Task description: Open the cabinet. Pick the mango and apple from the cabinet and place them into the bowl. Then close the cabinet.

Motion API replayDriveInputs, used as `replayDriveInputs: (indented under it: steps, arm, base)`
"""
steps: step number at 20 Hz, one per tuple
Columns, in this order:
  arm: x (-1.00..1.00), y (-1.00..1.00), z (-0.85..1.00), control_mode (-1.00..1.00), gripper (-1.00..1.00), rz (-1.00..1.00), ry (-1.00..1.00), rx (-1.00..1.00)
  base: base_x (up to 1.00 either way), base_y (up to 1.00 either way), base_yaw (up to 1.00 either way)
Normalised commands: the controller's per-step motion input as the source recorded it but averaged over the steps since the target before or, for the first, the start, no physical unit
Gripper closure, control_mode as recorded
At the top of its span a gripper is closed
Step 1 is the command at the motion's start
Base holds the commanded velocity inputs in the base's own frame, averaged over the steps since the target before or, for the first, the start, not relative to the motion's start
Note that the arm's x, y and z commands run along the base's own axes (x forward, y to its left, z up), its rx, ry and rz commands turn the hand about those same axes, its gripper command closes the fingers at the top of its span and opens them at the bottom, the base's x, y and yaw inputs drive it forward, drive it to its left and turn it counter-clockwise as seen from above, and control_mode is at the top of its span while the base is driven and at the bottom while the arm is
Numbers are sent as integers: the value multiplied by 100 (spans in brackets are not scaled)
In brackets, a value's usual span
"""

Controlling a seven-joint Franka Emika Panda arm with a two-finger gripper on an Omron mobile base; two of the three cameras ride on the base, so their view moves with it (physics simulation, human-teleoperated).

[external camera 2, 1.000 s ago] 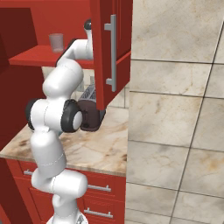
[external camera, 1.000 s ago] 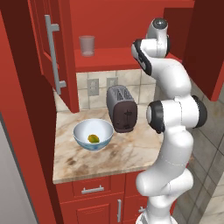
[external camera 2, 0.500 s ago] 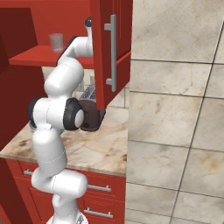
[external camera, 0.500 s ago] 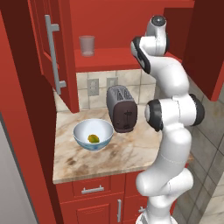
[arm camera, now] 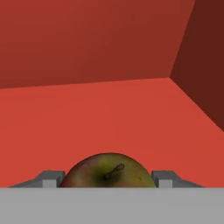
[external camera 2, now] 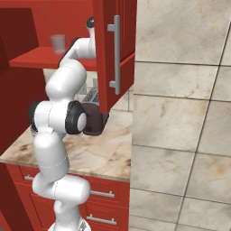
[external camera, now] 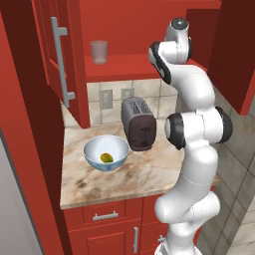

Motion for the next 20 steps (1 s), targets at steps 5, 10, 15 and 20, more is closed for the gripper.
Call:
replayDriveInputs:
  steps: [5,10,15,20]
  arm:
    - [-18,0,3,-100,100,0,-12,-1]
    - [-62,0,14,-100,100,0,0,0]
    - [-85,19,14,-100,100,0,0,0]
    - [-78,41,2,-100,100,2,0,0]
  base:
    - [0,0,0]
    - [0,0,0]
    - [0,0,0]
    - [0,0,0]
